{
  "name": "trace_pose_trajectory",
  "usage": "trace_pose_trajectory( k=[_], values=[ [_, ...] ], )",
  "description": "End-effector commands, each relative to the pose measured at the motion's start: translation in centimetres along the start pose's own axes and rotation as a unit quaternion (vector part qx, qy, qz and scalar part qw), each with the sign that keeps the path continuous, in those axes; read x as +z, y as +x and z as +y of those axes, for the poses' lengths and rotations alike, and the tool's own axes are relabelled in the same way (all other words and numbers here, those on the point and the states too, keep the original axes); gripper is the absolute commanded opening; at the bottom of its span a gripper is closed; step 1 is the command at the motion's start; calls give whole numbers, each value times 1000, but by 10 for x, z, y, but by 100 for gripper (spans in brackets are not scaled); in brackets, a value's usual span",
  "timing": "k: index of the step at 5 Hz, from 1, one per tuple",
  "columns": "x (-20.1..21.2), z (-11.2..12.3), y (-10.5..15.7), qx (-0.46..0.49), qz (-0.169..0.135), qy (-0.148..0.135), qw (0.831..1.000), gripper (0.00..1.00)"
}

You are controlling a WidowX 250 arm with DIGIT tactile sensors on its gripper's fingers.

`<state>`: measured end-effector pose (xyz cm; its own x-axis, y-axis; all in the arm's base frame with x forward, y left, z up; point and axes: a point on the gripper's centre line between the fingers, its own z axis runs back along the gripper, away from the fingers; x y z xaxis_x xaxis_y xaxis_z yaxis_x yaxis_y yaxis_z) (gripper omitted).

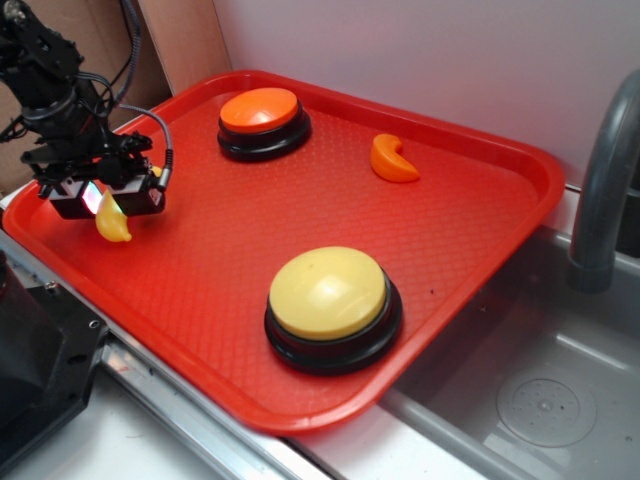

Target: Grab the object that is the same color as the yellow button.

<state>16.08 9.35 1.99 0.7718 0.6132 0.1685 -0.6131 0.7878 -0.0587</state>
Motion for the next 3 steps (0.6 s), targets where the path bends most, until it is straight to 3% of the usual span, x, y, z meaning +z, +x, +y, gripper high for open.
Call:
trace_pose_trajectory(
  k=[1,2,3],
  values=[
    [8,-22,2,-132,12,2,991,0],
    [57,-54,-2,-257,14,5,966,0],
    [105,-74,-9,-369,0,11,929,0]
  ],
)
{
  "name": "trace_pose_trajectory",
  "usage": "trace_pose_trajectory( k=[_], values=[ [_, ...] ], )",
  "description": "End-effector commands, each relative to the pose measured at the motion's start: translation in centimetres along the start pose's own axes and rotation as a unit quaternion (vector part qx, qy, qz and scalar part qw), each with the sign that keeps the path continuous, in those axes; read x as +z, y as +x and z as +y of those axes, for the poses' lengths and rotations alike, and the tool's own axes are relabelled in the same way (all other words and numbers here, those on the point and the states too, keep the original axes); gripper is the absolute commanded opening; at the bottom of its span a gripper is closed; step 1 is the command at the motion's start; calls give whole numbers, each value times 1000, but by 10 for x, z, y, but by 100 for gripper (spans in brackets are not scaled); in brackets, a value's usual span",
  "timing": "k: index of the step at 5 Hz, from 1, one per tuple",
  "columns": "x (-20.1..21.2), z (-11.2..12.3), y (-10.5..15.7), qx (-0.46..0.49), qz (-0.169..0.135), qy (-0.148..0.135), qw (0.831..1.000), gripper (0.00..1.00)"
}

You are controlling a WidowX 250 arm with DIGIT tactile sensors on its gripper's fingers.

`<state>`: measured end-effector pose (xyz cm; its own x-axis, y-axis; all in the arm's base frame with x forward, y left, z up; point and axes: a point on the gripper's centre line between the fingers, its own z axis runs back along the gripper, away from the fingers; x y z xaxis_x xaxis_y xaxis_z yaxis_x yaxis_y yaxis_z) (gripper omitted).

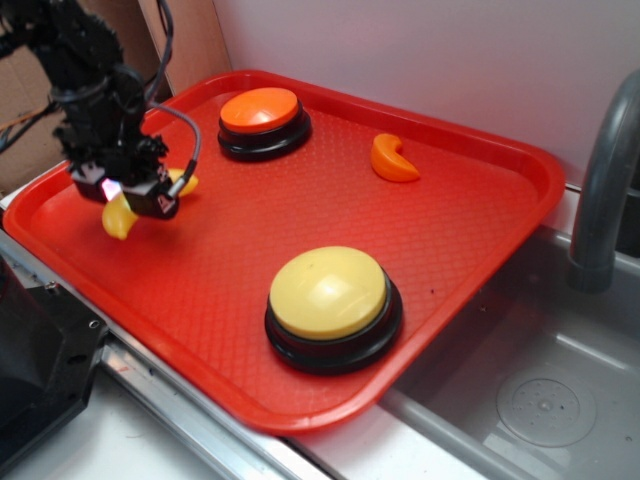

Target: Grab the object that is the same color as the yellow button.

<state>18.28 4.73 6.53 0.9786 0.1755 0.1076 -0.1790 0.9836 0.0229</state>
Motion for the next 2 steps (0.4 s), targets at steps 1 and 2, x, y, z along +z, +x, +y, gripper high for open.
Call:
trace_pose_trajectory(
  k=[1,2],
  values=[
    [108,-31,0,-183,-34,5,983,0],
    [126,-35,0,-196,-37,18,980,0]
  ],
)
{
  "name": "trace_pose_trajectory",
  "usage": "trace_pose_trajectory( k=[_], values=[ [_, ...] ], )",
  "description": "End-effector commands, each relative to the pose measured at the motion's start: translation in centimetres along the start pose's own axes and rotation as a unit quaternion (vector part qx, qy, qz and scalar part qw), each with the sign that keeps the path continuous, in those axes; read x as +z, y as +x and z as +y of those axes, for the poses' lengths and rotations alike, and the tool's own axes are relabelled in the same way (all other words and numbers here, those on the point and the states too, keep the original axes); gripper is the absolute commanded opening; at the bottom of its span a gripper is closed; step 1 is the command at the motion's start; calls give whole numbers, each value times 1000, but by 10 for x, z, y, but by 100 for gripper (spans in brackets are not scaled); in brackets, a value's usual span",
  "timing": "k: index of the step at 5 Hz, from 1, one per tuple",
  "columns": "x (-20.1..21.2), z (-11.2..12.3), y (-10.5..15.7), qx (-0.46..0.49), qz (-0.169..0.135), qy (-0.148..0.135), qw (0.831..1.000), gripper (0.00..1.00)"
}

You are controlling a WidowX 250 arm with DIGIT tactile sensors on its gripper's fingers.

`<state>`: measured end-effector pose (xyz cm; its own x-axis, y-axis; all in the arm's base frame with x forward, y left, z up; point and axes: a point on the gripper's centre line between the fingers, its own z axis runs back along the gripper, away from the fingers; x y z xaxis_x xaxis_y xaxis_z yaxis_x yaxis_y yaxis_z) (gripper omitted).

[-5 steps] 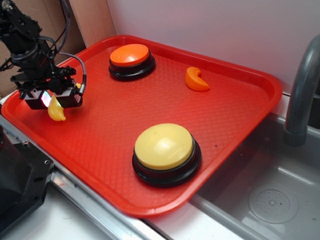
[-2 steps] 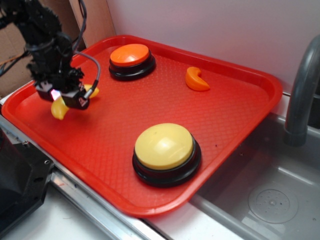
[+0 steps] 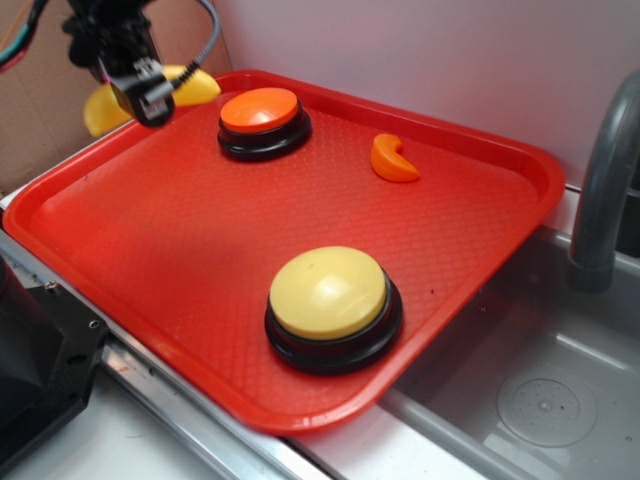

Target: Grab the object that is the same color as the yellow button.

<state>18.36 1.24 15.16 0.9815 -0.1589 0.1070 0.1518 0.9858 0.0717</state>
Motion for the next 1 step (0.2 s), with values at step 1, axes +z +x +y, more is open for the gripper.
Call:
trace_pose_trajectory(
  k=[1],
  values=[
    [44,4,-2,-32,-21,35,999,0]
  ],
)
